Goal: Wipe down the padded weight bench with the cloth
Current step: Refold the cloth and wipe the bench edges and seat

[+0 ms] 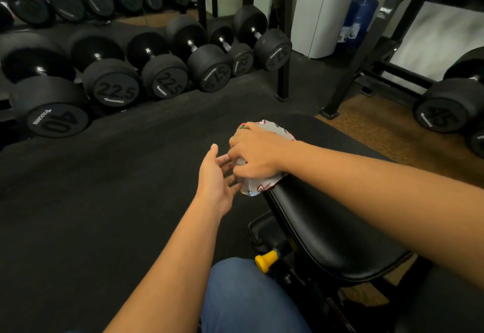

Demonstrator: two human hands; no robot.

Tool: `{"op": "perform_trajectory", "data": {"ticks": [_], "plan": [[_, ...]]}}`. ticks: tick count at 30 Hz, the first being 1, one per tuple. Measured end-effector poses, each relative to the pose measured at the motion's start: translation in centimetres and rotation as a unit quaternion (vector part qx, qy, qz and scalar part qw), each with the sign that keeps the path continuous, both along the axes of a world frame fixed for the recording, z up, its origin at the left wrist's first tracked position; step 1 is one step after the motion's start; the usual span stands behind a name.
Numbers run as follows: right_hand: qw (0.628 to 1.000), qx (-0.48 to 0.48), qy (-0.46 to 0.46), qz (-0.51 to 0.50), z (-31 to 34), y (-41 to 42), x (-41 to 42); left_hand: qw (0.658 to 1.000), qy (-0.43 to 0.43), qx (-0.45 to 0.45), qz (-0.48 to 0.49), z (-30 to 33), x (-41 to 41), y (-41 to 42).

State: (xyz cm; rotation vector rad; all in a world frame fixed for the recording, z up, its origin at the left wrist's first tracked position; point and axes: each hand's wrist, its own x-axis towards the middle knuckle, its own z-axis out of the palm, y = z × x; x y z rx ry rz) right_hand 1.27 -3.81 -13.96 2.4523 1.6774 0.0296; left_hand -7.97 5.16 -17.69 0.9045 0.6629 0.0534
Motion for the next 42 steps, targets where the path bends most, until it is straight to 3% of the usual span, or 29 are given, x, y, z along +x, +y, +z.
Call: {"op": "perform_trajectory", "data": {"ticks": [3, 7, 11, 13, 16, 18, 22, 26, 28, 31, 34, 37, 42], "plan": [[0.999, 0.016, 0.034, -0.028, 0.4, 0.4, 1.7, 1.0, -0.001, -0.012, 0.001, 0.2, -0.2, -0.7], [0.977, 0.062, 0.09, -0.184, 0.4, 1.3, 4.2, 0.999, -0.002, -0.043, 0.019, 0.4, -0.2, -0.8], [0.996, 0.012, 0.03, -0.078, 0.2, 1.6, 2.7, 0.999, 0.008, -0.044, 0.014, 0.2, 0.0, -0.6], [0.997, 0.007, 0.055, -0.046, 0.2, 1.4, 2.7, 0.999, 0.018, -0.033, 0.014, 0.0, 0.2, -0.7], [0.98, 0.044, 0.139, -0.134, 0.4, 1.2, 4.6, 1.0, 0.023, -0.017, 0.007, -0.3, 0.3, -1.1], [0.966, 0.06, 0.147, -0.203, 0.6, 1.3, 5.4, 1.0, 0.027, -0.001, -0.001, -0.2, 0.4, -1.1], [0.979, 0.012, 0.099, -0.177, 0.6, 2.5, 4.9, 0.999, 0.029, 0.03, 0.007, 0.1, 0.9, -0.8], [0.963, 0.033, 0.17, -0.205, 1.1, 1.2, 6.0, 0.998, 0.025, 0.06, -0.011, 0.2, 1.5, -0.6], [0.941, 0.067, 0.193, -0.269, 1.2, 0.0, 7.8, 0.996, 0.028, 0.081, -0.016, 0.3, 1.7, -0.6], [0.925, 0.073, 0.146, -0.344, 0.8, -0.7, 9.5, 0.99, 0.023, 0.137, -0.037, 0.4, 2.2, -0.4], [0.938, 0.066, 0.113, -0.32, 0.2, 0.5, 8.7, 0.979, 0.003, 0.194, -0.06, 0.9, 2.9, -0.5], [0.948, 0.079, 0.152, -0.27, 0.2, 0.3, 7.8, 0.961, -0.012, 0.267, -0.075, 1.5, 3.9, -0.5], [0.9, 0.117, 0.149, -0.391, 0.8, -3.8, 10.5, 0.911, -0.016, 0.401, -0.101, 2.8, 5.6, -1.0]]}}
